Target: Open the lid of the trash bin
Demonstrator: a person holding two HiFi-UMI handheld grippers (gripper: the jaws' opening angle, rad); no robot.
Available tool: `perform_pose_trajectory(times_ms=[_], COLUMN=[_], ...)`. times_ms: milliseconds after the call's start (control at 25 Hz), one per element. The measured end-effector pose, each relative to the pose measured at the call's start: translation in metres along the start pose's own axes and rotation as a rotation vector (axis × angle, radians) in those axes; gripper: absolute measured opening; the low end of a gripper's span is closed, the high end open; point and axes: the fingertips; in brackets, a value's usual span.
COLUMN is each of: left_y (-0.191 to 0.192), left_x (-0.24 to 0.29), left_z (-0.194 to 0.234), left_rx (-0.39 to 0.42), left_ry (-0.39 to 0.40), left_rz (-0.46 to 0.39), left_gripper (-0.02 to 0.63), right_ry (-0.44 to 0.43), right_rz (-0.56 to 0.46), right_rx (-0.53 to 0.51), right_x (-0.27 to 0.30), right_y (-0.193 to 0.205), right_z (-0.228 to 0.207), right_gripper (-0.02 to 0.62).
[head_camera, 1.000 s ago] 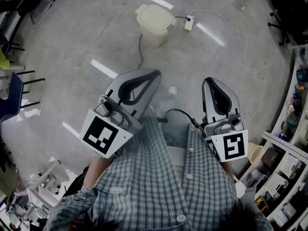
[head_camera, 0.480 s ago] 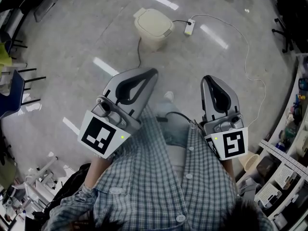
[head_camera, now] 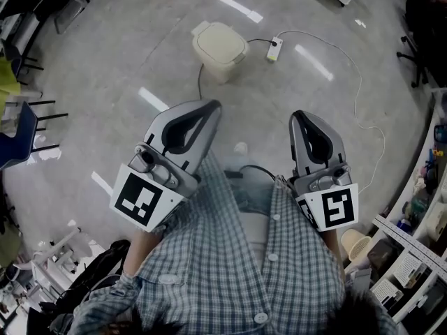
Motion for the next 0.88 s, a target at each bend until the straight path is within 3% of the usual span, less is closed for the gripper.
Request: perform_pose_trajectory(times_ms=[440, 880], left_y=[-0.006, -0.001], left_x=[0.024, 0.031], left_z=[-0.001, 0.000], left_rx=[0.015, 0.004], left_ry=[-0.030, -0.044], left_rz=[-0.048, -0.014], left_gripper=[-0.002, -0.002], right_ry=[-0.029, -0.039], right_rz=[-0.027, 0.008], right_rx=[-0.037, -0.012], right_x=[0.008, 0.012], right_y=[0.000, 0.013], right_z=[-0.025, -0.033], right_gripper=[0.028, 0.028])
Point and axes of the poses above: the fingertips, and each gripper's own axes: x forward along the fingers, z to its left, y out of its underside, and after that the axes turned 6 degrees about -x, right-handed
